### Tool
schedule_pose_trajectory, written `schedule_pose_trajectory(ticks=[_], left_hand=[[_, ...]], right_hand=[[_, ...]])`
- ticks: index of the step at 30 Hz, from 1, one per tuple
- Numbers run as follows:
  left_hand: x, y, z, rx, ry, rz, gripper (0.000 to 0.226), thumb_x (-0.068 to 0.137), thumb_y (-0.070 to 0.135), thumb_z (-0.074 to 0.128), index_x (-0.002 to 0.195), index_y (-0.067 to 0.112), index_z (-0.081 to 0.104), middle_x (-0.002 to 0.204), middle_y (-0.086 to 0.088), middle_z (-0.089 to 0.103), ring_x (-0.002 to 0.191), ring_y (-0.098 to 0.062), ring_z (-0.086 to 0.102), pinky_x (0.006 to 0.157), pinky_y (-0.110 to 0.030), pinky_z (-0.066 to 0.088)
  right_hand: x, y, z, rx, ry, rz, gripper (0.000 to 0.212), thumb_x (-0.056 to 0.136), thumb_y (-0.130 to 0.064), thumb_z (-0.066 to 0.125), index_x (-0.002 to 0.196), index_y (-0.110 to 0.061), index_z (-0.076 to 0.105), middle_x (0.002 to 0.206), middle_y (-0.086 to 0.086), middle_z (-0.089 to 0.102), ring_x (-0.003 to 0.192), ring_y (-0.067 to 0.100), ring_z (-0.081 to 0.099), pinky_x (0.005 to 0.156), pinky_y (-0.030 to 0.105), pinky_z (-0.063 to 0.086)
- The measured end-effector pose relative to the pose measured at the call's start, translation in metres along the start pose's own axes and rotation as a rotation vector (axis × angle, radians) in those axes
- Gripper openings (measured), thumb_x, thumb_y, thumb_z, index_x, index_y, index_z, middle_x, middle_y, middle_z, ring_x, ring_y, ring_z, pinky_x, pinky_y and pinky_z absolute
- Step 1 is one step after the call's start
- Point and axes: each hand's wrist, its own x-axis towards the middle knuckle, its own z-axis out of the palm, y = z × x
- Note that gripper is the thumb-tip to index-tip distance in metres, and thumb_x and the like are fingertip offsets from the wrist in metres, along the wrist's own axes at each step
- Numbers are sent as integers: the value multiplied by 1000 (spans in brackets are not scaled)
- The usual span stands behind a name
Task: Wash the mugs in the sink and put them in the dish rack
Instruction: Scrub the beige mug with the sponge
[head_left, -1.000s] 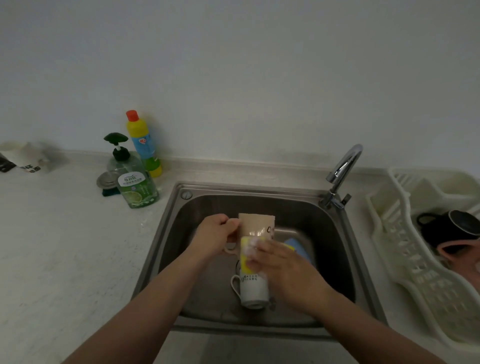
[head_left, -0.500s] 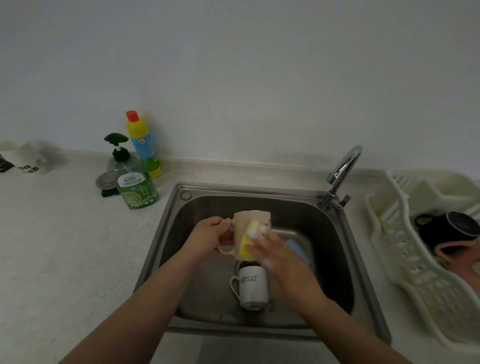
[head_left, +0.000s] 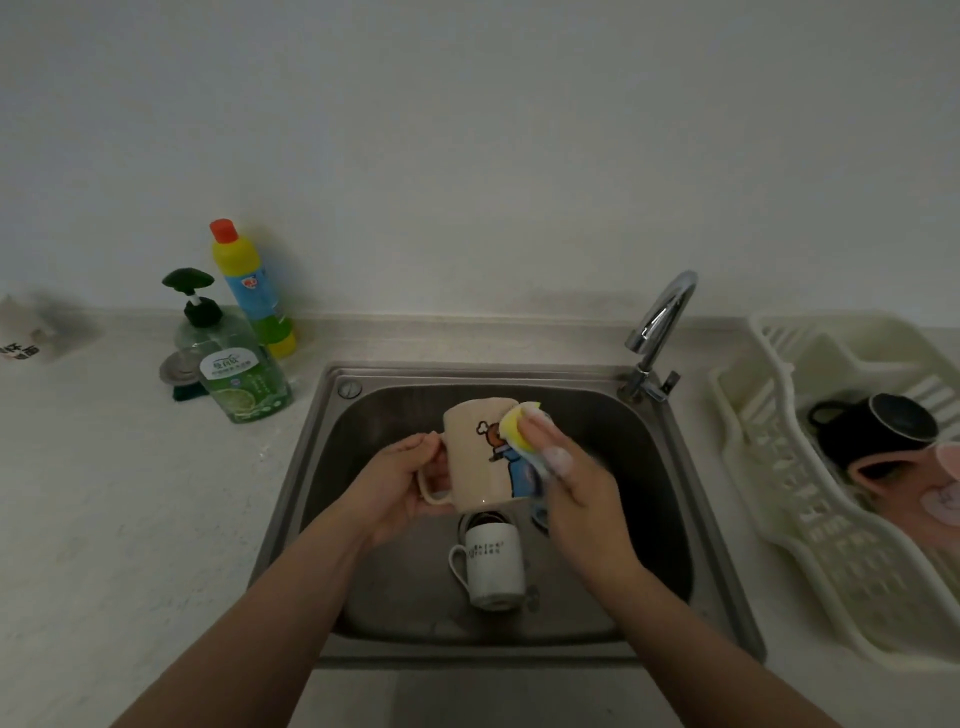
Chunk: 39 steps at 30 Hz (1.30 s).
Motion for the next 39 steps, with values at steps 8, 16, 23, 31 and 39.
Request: schedule_pose_trajectory(ticks=[8, 16, 23, 31, 39], left_hand=[[3, 3, 5, 16, -5, 15, 27, 104, 23, 40, 109, 4, 60, 80, -6, 70, 80, -21, 68, 60, -36, 60], [7, 11, 10, 128, 130, 65, 23, 103, 22, 46, 95, 7, 63, 93, -15, 71, 81, -25, 70, 60, -39, 58], [7, 15, 19, 373, 250, 121, 28, 99, 22, 55, 96, -5, 62, 99, -21, 71, 86, -29, 71, 73, -56, 59], [0, 14, 10, 502, 281, 137, 27, 98, 23, 55, 94, -4, 62, 95, -21, 69, 92, -33, 69, 71, -55, 60], [3, 13, -1, 265, 263, 101, 19, 101, 16, 51, 92, 3, 61, 84, -13, 68, 74, -22, 68, 71, -52, 60]], right_hand=[[1, -5, 0, 14, 64, 45, 28, 101, -25, 49, 124, -31, 63, 116, -8, 67, 106, 12, 64, 84, 28, 56], [-12, 6, 1, -302, -48, -129, 43, 94, -13, 48, 136, -21, 54, 148, -4, 44, 141, 11, 35, 113, 32, 34], [-5, -1, 6, -924, -346, -551, 74, 44, -21, 95, 115, -20, 71, 129, 1, 63, 126, 20, 53, 110, 34, 32], [0, 13, 20, -793, -420, -467, 73, 55, -7, 88, 124, -15, 66, 136, 5, 57, 133, 23, 41, 114, 37, 25], [-9, 2, 16, -912, -531, -501, 89, 51, -23, 90, 133, -20, 56, 144, 1, 49, 137, 22, 40, 113, 38, 34]])
